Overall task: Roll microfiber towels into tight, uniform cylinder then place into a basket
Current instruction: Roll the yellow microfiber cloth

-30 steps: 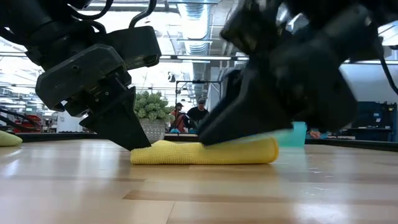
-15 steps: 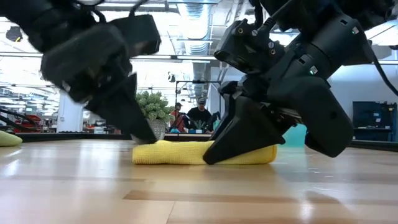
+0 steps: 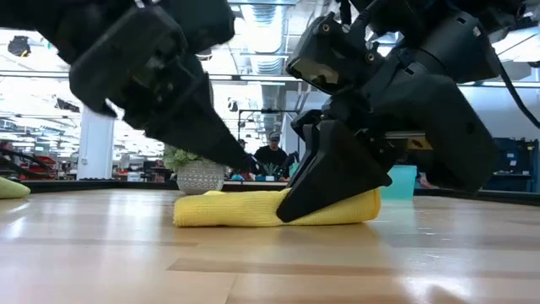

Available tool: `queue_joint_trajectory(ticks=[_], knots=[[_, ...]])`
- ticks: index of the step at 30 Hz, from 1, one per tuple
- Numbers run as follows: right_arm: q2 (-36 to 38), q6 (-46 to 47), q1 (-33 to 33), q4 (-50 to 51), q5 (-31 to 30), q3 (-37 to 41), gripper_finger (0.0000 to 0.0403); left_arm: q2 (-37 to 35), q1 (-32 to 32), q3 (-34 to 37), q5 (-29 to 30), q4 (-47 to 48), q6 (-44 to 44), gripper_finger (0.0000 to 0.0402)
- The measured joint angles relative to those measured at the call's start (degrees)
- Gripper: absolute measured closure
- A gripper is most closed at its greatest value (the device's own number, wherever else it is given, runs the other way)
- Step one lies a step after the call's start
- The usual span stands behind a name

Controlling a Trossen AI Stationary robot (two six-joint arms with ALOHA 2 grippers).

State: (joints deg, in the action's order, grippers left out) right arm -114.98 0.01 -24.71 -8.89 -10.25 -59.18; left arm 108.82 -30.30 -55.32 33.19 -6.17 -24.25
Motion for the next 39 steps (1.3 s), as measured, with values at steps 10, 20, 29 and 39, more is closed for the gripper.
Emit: queue_joint_trajectory(ticks=[10, 20, 29, 39], knots=[[0.02, 1.92, -0.39, 1.34, 0.17, -0.46, 0.0361, 2.92, 1.05, -0.03, -6.28, 0.18, -1.82, 0.0401], [2.75, 1.52, -0.44, 4.20, -0.07, -0.44, 0.0260, 2.81, 1.18, -0.12, -7.06, 2.16, -4.86, 0.0401], [2.69, -5.56, -3.30, -1.06, -2.30, -0.50, 0.0211, 2.81, 1.18, -0.12, -7.19, 2.35, -4.87, 0.0401], [0.17, -6.49, -1.99, -0.55, -5.56, -0.44, 0.0302, 2.81, 1.16, -0.08, -6.97, 2.35, -4.22, 0.0401]])
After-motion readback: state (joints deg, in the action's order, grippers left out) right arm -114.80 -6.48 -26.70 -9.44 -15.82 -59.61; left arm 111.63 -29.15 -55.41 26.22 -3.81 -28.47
